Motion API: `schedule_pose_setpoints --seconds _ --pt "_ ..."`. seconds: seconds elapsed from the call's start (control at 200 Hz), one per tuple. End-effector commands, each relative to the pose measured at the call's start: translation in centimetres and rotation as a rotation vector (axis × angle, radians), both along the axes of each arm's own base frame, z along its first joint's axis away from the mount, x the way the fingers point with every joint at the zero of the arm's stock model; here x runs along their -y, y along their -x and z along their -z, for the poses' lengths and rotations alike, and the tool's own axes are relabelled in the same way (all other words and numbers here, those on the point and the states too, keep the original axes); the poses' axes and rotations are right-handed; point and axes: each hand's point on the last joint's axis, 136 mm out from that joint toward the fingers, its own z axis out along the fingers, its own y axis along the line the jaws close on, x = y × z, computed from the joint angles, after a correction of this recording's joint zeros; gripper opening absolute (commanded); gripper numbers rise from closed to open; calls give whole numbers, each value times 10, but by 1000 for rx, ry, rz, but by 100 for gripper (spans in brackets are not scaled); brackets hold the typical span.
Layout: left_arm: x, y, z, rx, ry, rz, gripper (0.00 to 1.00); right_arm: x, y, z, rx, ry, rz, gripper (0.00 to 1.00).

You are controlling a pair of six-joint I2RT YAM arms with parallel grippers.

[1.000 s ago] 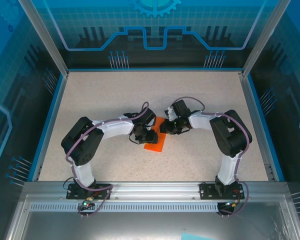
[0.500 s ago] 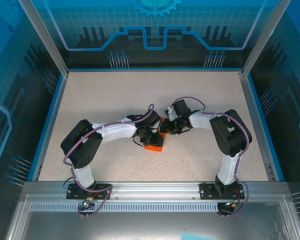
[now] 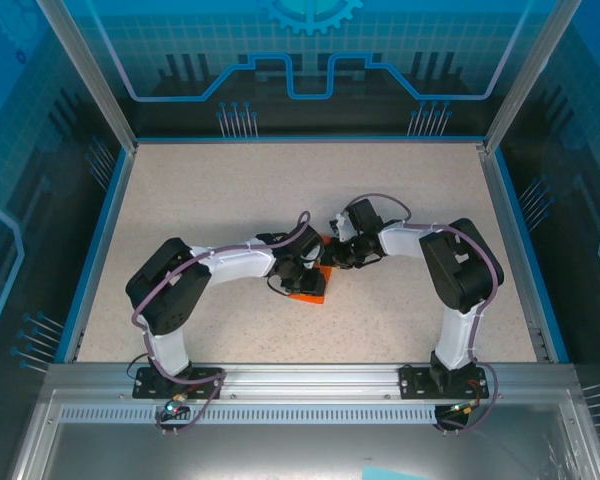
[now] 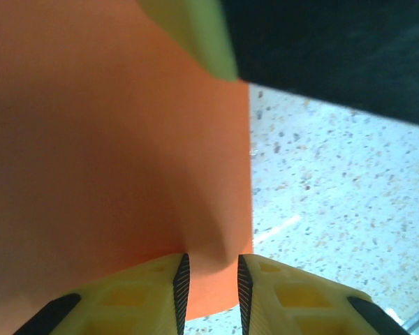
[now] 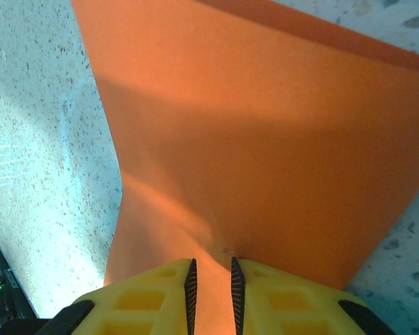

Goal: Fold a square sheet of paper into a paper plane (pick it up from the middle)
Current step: Fold the square sheet of paper in half at the center of the table.

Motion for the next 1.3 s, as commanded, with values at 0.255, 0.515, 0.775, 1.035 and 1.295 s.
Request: schedule_pose_setpoints --seconds 0.255,0.515,0.775,1.035,1.295 --pt "-22 6 30 14 -119 30 25 11 -13 4 16 28 7 24" --pt "-31 9 41 10 -165 43 25 16 -27 3 46 47 22 24" --pt "-37 13 49 2 -190 50 25 30 -42 10 65 69 59 24" --pt "-41 17 53 -8 -200 55 24 43 -59 15 76 99 112 23" --pt "-44 20 60 -24 -217 60 24 53 -74 13 91 128 160 23"
